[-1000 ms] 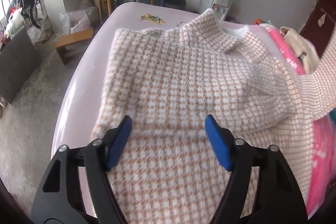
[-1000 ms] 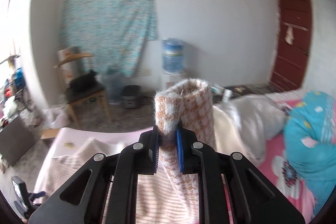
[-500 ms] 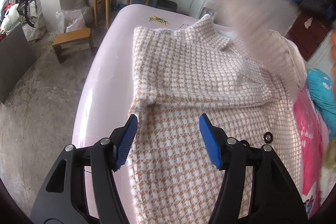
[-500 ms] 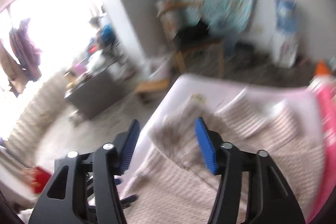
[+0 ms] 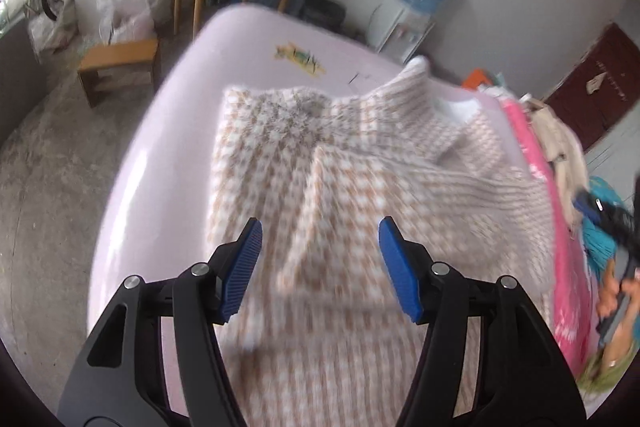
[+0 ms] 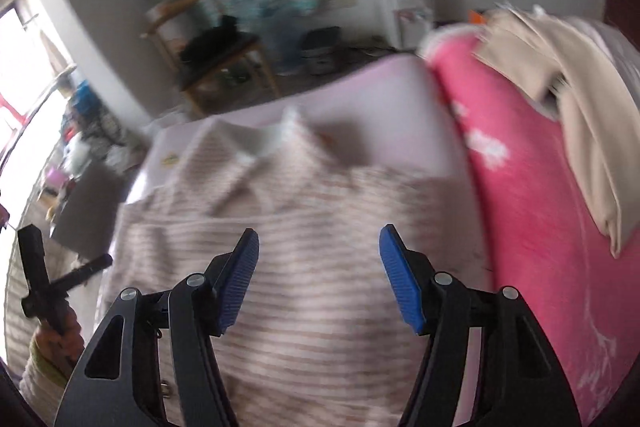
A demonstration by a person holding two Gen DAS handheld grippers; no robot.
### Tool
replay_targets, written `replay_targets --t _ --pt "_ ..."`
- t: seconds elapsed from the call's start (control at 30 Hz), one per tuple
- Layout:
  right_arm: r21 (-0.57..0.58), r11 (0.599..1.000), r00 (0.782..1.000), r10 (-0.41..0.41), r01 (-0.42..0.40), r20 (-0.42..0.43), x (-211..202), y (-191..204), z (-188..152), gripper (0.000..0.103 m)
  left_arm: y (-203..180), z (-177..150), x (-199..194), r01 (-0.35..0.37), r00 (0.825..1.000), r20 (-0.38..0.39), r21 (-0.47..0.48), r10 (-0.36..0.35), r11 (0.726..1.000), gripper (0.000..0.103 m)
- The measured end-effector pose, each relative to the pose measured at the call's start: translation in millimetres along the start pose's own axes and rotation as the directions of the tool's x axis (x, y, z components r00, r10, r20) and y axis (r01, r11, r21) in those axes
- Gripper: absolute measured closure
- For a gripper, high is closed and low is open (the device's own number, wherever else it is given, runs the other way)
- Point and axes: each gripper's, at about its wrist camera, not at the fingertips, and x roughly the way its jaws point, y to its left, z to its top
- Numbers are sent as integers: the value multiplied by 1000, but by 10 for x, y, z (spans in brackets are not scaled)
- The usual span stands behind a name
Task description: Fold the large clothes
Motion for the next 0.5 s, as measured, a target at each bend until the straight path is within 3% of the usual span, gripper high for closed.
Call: replay_targets --t 0.13,0.23,0.3,0.4,0.5 --pt "64 998 999 -24 27 -35 151 -421 -96 42 70 184 361 47 996 -71 -81 -53 996 69" --pt "56 998 998 -34 37 -48 260 -496 -163 42 -9 198 411 16 998 -68 -44 -19 999 95" --pt "40 998 998 -44 46 -48 314 -505 -175 42 -91 202 272 10 1000 -16 -6 -10 1000 96" --pt "4 999 998 -53 53 -25 347 -393 -113 44 -156 210 -22 54 995 86 23 -55 998 97" --pt "-62 997 998 -53 54 15 328 -246 -85 59 -178 189 -49 -7 993 119 54 0 998 97"
